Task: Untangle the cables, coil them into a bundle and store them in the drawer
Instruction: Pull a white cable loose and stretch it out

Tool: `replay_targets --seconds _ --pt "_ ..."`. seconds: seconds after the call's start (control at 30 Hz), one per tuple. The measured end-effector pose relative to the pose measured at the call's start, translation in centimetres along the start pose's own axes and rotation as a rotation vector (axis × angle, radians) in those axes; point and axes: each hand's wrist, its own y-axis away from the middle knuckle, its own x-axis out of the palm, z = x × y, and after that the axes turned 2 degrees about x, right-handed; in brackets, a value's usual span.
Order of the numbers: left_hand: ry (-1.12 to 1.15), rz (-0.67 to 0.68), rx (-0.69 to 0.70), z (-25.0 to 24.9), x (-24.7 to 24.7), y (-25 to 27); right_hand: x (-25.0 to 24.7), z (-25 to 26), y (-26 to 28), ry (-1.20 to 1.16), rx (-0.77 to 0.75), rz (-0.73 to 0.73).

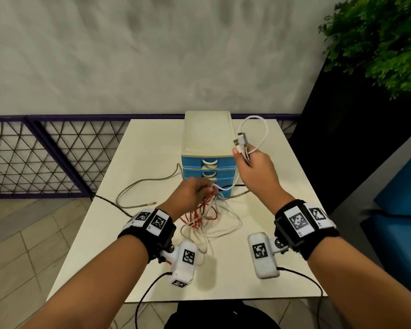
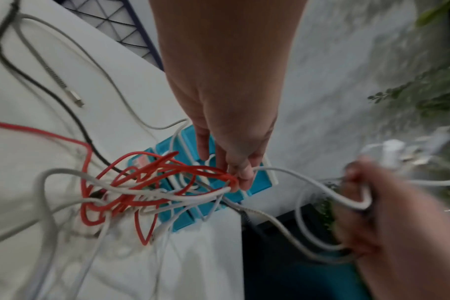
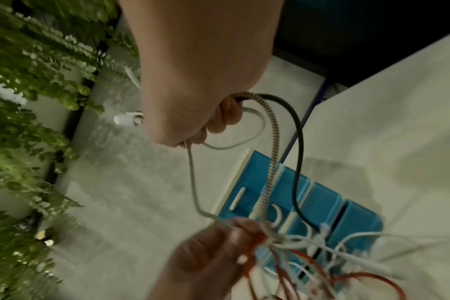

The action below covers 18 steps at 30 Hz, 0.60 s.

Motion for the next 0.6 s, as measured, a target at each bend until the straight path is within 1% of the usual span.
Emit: replay_targets --seconds 0.03,0.07,0.13,0.2,0.27,0.33,0.4,0.47,0.53,0.6 --pt "-0.007 -0.049 0.007 -0.5 -0.5 -0.3 0.0 -0.3 0.1 0.098 0.000 0.019" --pt "-0.016 -0.097 0.019 -1.2 -1.0 -0.6 0.0 -0.7 0.2 0.103 0.010 0.032" --pt "-0.005 -0.172 0.042 -2.5 -1.7 -1.3 0.2 -1.2 0.5 -0.059 0.069 0.039" --pt "0.033 -0.215 0.024 -3.4 -2.1 -1.8 0.6 -1.9 0.6 -0.240 0.169 0.017" --pt "0.063 -0.251 -0.002 -3.4 -2.4 -2.0 0.5 -2.9 0.8 -0.296 0.259 0.010" --pt "0.093 -0.305 -0.037 -2.6 -2.9 -2.2 0.2 -3.9 0.9 -0.191 0.266 0.044" --pt "0.151 -0.367 -0.087 -1.6 -3.6 -2.3 -0.3 -4.7 1.2 0.019 0.243 0.126" --pt "0.256 -0.427 -0.143 -0.9 -4.6 -2.2 -0.7 -5.2 1.5 0.233 0.235 0.233" --pt "0.311 -0.434 -0.175 -0.9 -5.6 -2.0 -1.0 -5.9 1.8 0.346 0.255 0.307" --pt "0.330 -0.389 -0.195 -1.2 -6.2 -1.7 -0.7 -6.2 1.9 0.352 0.279 0.332"
